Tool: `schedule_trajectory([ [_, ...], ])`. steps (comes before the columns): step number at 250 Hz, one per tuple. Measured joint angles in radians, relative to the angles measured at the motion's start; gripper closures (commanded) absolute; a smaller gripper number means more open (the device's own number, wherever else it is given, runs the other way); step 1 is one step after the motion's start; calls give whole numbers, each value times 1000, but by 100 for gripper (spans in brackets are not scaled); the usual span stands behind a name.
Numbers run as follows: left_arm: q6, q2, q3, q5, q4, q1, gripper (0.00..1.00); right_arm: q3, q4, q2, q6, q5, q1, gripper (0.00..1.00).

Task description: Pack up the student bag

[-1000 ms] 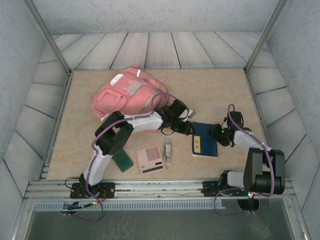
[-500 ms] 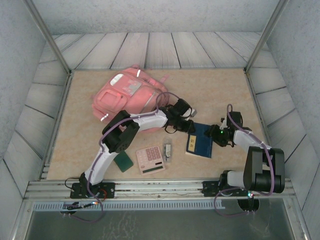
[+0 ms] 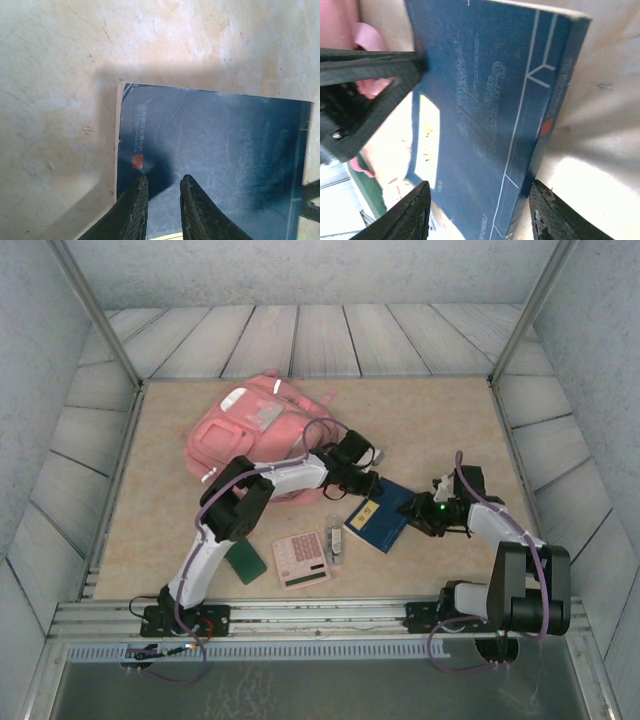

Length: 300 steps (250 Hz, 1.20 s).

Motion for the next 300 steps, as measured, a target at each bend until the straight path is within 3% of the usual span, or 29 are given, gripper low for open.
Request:
schedule_trajectory([
  [86, -2, -6, -8, -17, 19, 10, 77, -41, 180, -74, 113, -103, 0, 58],
  [197, -12, -1, -21, -13, 1, 12, 77, -95, 406, -70, 222, -102, 5, 82],
  [239, -19, -2, -21, -18, 3, 23, 74, -76, 382, -9, 202, -47, 8, 89],
  [278, -18, -16, -40, 10, 16, 27, 62, 0, 257, 3, 121, 3, 18, 100],
  [300, -16, -45, -78, 41, 20, 37, 56, 63, 176, 2, 55, 31, 19, 100],
])
